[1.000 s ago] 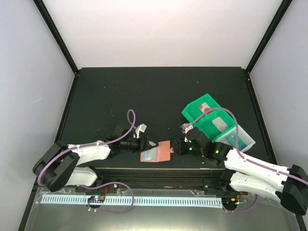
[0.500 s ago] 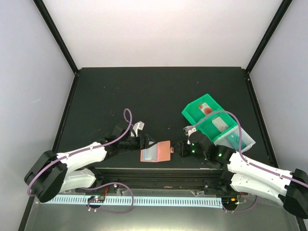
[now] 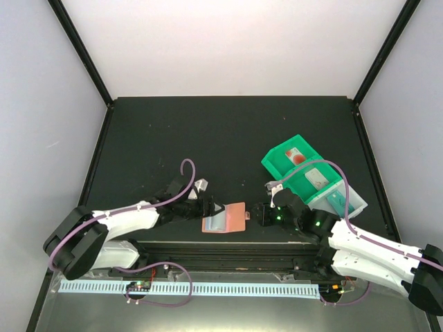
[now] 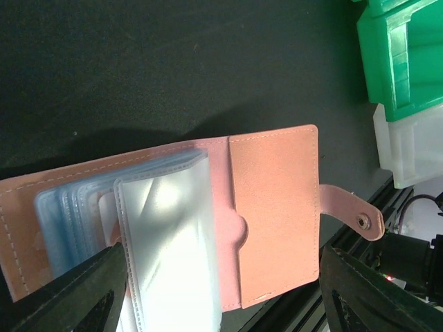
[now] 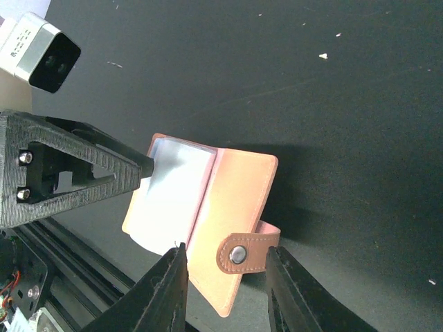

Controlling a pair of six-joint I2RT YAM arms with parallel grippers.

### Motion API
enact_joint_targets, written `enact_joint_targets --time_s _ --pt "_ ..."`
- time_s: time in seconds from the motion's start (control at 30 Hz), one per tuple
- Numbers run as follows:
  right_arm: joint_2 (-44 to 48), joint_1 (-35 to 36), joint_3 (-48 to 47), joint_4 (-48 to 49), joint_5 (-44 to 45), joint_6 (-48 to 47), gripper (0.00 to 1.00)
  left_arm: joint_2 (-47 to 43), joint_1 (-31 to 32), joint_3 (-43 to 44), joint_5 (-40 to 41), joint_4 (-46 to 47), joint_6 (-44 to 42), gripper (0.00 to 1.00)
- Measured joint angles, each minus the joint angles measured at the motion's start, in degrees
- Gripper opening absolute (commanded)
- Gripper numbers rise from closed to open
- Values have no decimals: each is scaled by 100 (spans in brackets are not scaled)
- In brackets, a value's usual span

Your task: Take the credit cards out of the card holder

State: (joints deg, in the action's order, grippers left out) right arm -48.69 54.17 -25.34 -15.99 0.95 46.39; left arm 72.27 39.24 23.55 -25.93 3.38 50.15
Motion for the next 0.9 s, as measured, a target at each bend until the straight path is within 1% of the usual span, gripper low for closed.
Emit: enact_joint_targets --time_s 0.37,0.53,0.7,0.9 --pt "13 0 0 2 0 2 31 50 42 61 -155 293 197 77" --pt "57 0 -2 -4 2 2 32 339 92 61 -254 579 358 77" --pt "131 0 0 -13 7 2 32 439 328 92 -280 879 531 77" --pt "153 0 2 -28 0 31 32 822 597 343 -289 1222 654 76"
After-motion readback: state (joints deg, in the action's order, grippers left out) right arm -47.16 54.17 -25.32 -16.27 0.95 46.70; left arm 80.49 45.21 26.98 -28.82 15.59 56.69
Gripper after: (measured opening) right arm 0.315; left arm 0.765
